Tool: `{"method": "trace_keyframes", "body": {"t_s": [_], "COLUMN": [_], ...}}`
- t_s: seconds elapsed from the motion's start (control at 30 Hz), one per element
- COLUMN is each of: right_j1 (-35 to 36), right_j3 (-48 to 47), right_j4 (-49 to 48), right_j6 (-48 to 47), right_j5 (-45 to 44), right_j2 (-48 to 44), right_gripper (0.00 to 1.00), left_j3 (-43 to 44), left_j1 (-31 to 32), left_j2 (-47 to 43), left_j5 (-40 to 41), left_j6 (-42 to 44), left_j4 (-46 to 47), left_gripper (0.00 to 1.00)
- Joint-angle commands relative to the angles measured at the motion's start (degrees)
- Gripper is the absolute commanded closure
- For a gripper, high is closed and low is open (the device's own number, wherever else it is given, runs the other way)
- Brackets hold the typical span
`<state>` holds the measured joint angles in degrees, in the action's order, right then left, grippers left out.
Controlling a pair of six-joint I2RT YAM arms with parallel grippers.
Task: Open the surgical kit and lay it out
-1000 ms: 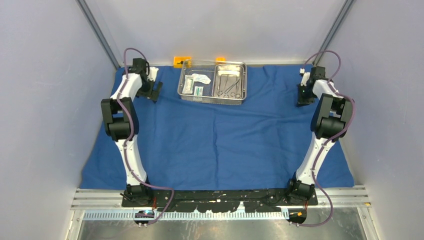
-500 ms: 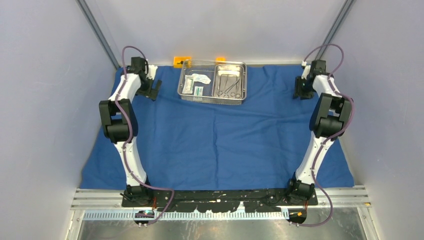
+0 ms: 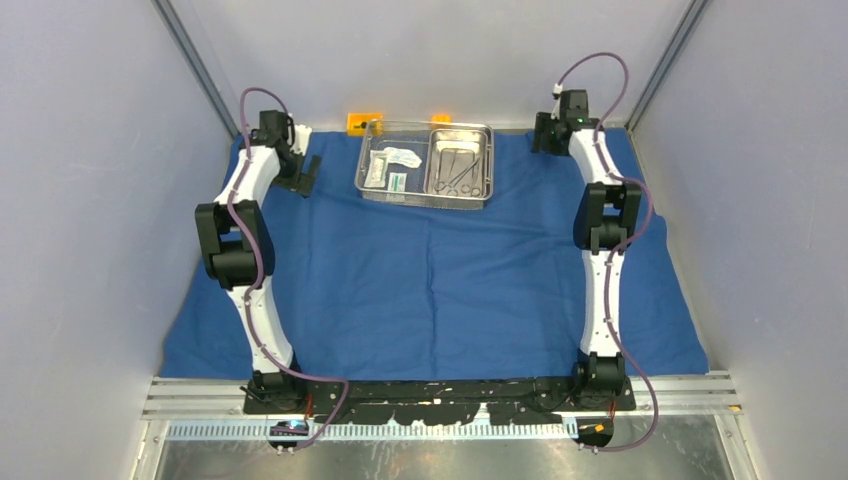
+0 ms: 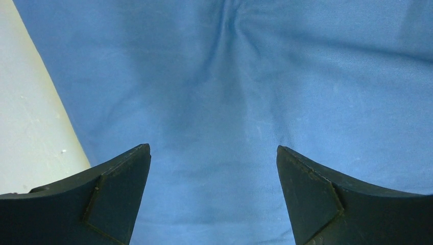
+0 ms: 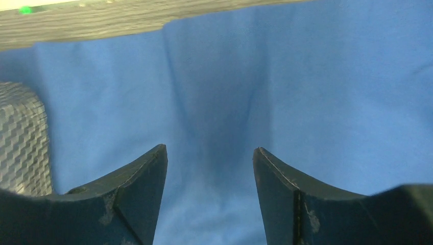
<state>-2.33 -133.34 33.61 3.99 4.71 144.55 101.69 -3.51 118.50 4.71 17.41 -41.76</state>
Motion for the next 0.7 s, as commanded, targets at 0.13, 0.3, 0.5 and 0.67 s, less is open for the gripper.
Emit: {"method": "trace_keyframes", "body": {"t_s": [0.13, 0.3, 0.5, 0.67], "right_j1": [2.3, 2.3, 2.2, 1.9], "right_j3": [-9.7, -6.6, -4.4, -6.0], "right_j4": [3.7, 3.6, 3.1, 3.1], "right_j6": [1.6, 0.7, -0.4, -2.6], "right_j5": [-12.4, -13.2, -14.2, -16.9], "right_j2": [8.6, 8.1, 7.2, 7.7], "right_gripper": [0.34, 0.58, 0.87, 1.00], "left_j3": [0.5, 0.6, 1.7, 1.3], "left_j1": [-0.4, -0.4, -0.4, -0.4], "left_j2": [-2.0, -1.9, -1.3, -1.3], "left_j5": [1.8, 2.2, 1.7, 1.2], "left_j6": [-0.4, 0.4, 0.7, 0.7], "left_j4": [1.2, 1.8, 1.5, 1.2], "left_gripper": [0.04, 0.04, 0.04, 0.05]}}
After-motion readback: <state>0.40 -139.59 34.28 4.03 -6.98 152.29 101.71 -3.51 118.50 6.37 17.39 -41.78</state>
